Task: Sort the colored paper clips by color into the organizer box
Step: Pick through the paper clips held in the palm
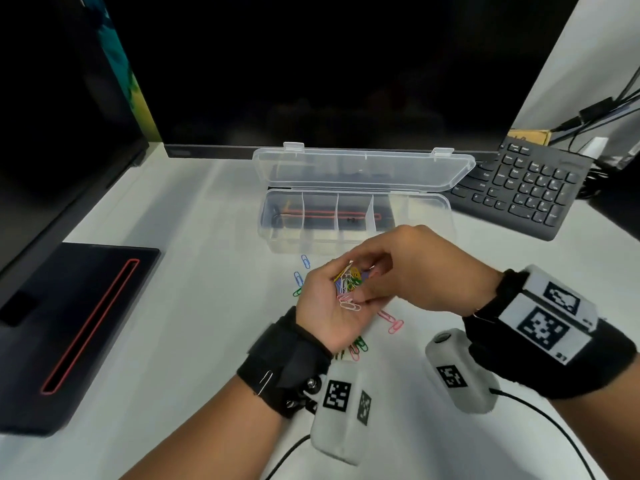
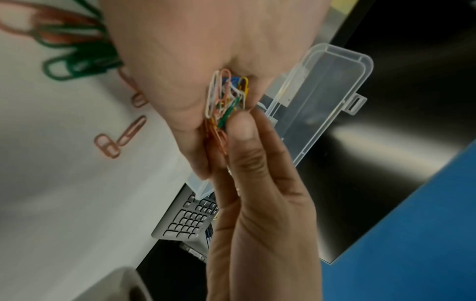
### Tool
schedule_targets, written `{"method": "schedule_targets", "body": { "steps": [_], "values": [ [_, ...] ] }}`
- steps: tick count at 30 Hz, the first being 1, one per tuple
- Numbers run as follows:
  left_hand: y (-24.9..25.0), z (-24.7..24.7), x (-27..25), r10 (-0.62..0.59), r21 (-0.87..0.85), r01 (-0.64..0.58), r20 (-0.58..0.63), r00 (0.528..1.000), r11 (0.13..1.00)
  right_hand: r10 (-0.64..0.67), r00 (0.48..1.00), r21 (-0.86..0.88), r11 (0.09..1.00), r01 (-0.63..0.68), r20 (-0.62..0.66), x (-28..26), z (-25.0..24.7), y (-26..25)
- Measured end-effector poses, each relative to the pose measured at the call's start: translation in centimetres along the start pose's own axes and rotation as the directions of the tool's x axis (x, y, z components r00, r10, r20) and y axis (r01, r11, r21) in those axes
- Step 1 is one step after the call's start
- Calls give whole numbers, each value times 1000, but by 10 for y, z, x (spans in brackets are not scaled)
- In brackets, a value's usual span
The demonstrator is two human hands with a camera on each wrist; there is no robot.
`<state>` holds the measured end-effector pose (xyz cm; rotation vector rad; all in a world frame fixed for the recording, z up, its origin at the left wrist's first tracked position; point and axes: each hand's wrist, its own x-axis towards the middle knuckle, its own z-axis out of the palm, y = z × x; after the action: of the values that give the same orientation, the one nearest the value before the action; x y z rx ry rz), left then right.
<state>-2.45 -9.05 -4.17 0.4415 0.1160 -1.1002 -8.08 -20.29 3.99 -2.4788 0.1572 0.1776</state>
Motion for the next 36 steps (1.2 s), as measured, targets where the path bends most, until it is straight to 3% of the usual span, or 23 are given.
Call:
{"method": "schedule_targets", "body": {
  "steps": [7,12,16,23,36],
  "values": [
    [17,-11,4,39,-11,-40,-62,997,999,-46,977,-121,992,21,-207,-2,-21,2],
    [20,-14,5,80,15,-79,-49,996,997,-102,992,-145,985,90,-80,-1,-8,-2],
    [19,-17,4,101,-9,-101,-44,994,995,-105,987,-252,965,71,-125,8,10,6],
    [13,-17,3,132,0,-133,-91,987,991,-100,990,-347,936,60,-97,14,21,7],
    [5,-15,3,154,5,-156,-166,974,988,-65,997,-330,942,52,-30,17,28,8]
  ]
}}
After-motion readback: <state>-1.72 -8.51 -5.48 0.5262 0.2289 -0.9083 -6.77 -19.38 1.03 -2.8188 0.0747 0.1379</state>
